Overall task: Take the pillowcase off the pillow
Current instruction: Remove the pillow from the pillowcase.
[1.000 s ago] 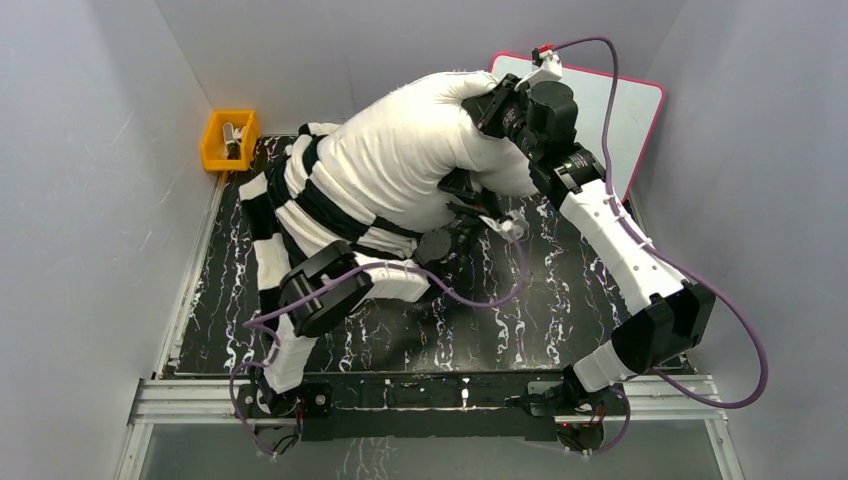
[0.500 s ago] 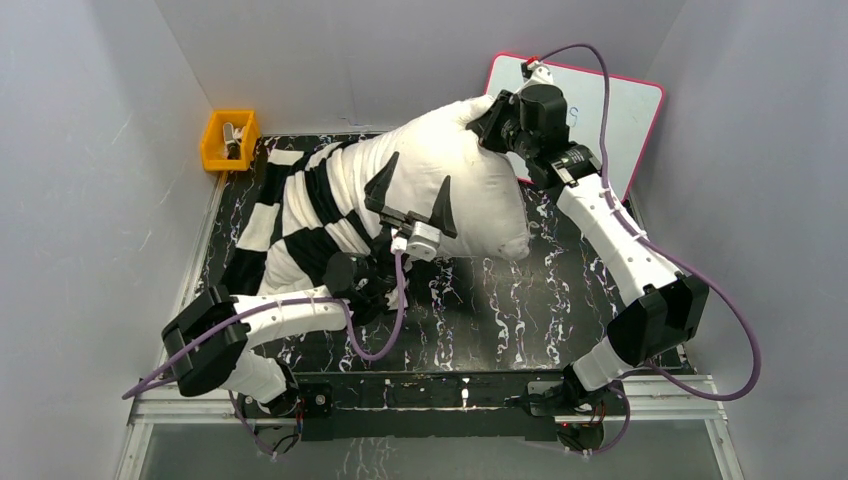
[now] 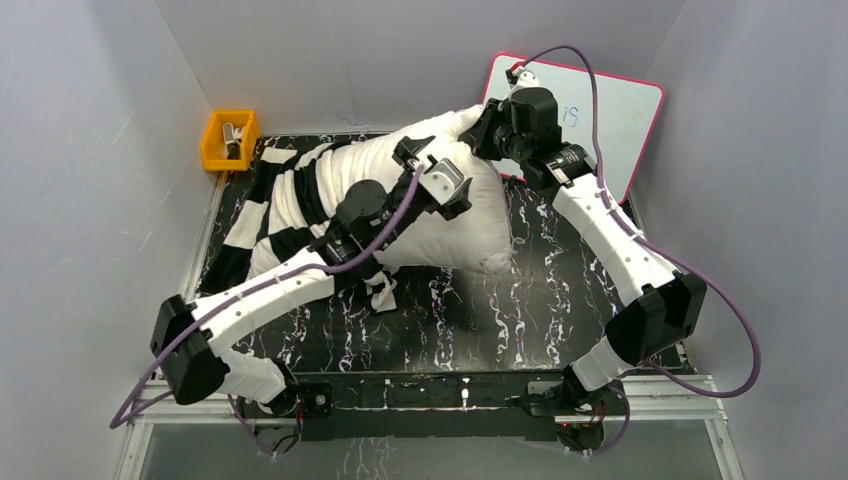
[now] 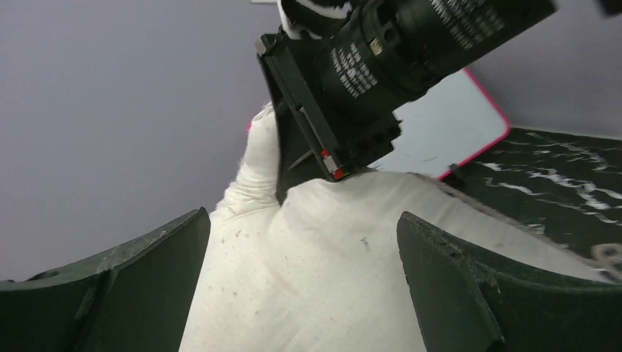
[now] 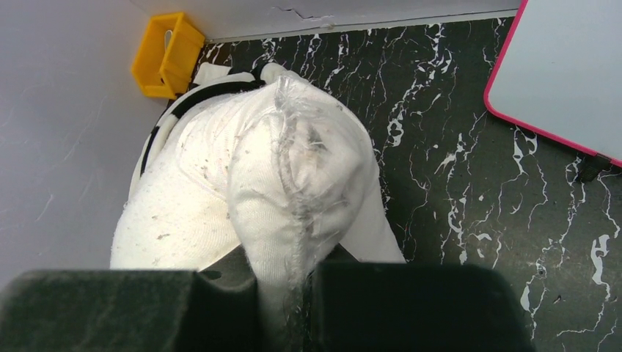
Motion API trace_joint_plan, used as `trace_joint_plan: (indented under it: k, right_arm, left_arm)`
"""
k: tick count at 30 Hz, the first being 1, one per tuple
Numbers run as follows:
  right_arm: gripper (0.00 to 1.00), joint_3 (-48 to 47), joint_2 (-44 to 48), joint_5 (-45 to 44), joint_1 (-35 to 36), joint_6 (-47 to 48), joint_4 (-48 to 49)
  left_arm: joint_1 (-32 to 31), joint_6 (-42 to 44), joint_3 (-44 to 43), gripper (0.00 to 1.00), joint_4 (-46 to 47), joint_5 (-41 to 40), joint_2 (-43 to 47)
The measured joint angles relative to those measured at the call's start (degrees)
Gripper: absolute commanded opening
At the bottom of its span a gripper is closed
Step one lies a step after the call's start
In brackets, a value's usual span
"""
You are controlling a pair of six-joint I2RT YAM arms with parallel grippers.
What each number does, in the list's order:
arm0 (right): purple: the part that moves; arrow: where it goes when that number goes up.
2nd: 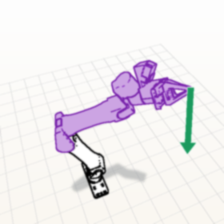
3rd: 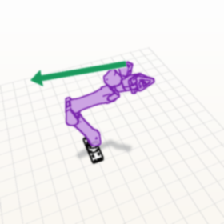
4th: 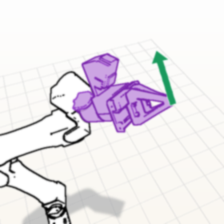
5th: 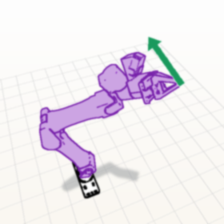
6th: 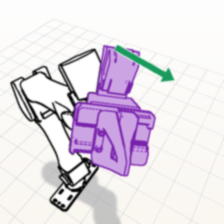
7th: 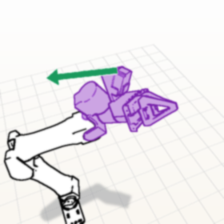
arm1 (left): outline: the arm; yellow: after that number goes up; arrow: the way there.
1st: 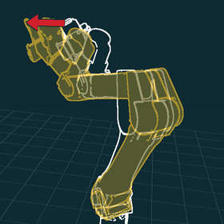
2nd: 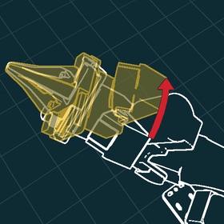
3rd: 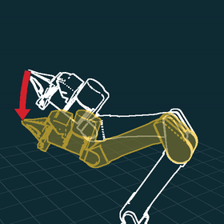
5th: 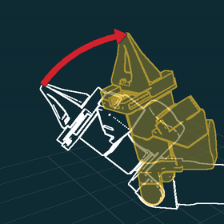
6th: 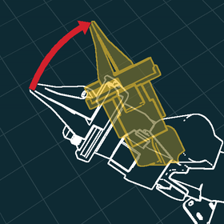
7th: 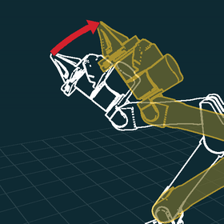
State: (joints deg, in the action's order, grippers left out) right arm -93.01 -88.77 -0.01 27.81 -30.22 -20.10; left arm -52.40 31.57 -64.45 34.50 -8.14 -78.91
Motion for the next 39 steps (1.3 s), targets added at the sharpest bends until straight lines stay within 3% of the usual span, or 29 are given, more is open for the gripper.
trace_joint_plan:
  k: [6,10,19,26,28,32,33,38,39]
  right_arm:
    - [0.0,-0.6,0.0,0.2,0.1,0.7,-0.6]
    - [0.0,-1.2,-0.4,0.5,0.1,0.8,-0.8]
    - [0.0,-2.5,-0.6,1.1,0.4,0.9,-2.1]
    - [0.0,-2.5,-0.9,1.5,0.4,0.3,-2.1]
    - [0.0,-2.5,-0.9,1.7,0.4,0.1,-2.0]
    - [0.0,-2.5,-0.9,2.3,0.5,-0.3,-2.0]
    - [0.0,-2.5,-0.9,2.6,0.5,-0.3,-2.1]
    - [0.0,-2.5,-0.9,2.8,0.6,-0.3,-2.2]
    - [0.19,-2.5,-0.9,2.8,0.6,-0.1,-2.2]
  left_arm:
    - [0.3,-12.6,-10.1,0.98,-21.6,7.1,5.6]
    - [0.6,-18.7,-13.6,0.98,-28.1,9.6,5.7]
    - [0.4,-22.5,-11.0,0.98,-23.4,-1.6,-8.3]
    - [-0.9,-20.6,-10.6,0.98,-17.8,-7.8,-11.3]
    - [-0.9,-20.3,-10.6,0.88,-16.7,-8.7,-11.8]
    - [-0.6,-20.2,-10.6,0.09,-16.6,-8.1,-12.2]
    - [-0.3,-20.1,-10.8,0.0,-17.1,-7.4,-12.3]
    - [1.7,-20.3,-11.8,0.0,-19.6,-3.0,-12.9]
    - [2.0,-20.3,-11.8,0.0,-19.7,-2.4,-12.8]
